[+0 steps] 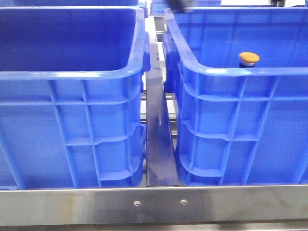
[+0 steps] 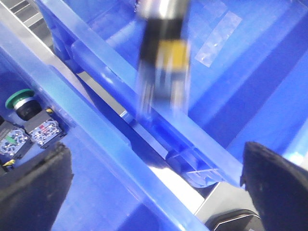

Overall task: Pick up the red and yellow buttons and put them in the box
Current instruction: 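Carry the red button into the crate beside the yellow one and release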

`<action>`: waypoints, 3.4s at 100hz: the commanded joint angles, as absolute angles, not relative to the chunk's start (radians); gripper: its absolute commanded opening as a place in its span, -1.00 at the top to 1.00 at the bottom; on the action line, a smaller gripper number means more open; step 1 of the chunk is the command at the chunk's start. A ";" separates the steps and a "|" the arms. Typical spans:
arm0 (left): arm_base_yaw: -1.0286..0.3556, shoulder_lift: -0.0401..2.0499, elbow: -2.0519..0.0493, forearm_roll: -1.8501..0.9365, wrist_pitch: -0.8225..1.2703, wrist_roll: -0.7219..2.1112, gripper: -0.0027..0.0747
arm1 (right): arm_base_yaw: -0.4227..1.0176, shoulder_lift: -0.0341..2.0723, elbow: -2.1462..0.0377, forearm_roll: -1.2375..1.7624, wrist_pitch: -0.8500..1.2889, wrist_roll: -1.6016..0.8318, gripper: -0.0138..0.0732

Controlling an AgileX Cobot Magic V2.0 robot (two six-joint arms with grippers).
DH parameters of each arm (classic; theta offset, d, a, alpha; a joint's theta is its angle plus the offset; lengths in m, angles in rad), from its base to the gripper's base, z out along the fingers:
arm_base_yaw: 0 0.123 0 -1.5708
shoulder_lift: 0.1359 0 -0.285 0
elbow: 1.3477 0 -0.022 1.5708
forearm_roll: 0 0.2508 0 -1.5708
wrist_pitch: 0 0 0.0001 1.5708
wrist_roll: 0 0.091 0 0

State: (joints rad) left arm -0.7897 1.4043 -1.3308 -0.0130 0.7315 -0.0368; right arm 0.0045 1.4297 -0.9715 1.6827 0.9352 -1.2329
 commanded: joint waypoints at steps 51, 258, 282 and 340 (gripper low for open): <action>-0.799 1.361 -1.362 -0.007 0.673 -0.037 -0.81 | -0.209 1.318 -0.998 1.540 0.394 -1.604 0.21; -0.799 1.363 -1.362 -0.007 0.644 -0.037 -0.81 | -0.209 1.750 -1.172 1.595 0.327 -1.684 -0.46; -0.799 1.363 -1.362 -0.007 0.643 -0.037 -0.81 | -0.209 1.710 -1.162 1.595 0.329 -1.684 -0.46; -0.488 1.315 -1.333 0.000 0.627 -0.045 0.27 | -0.209 1.197 -0.854 1.598 0.370 -1.644 0.41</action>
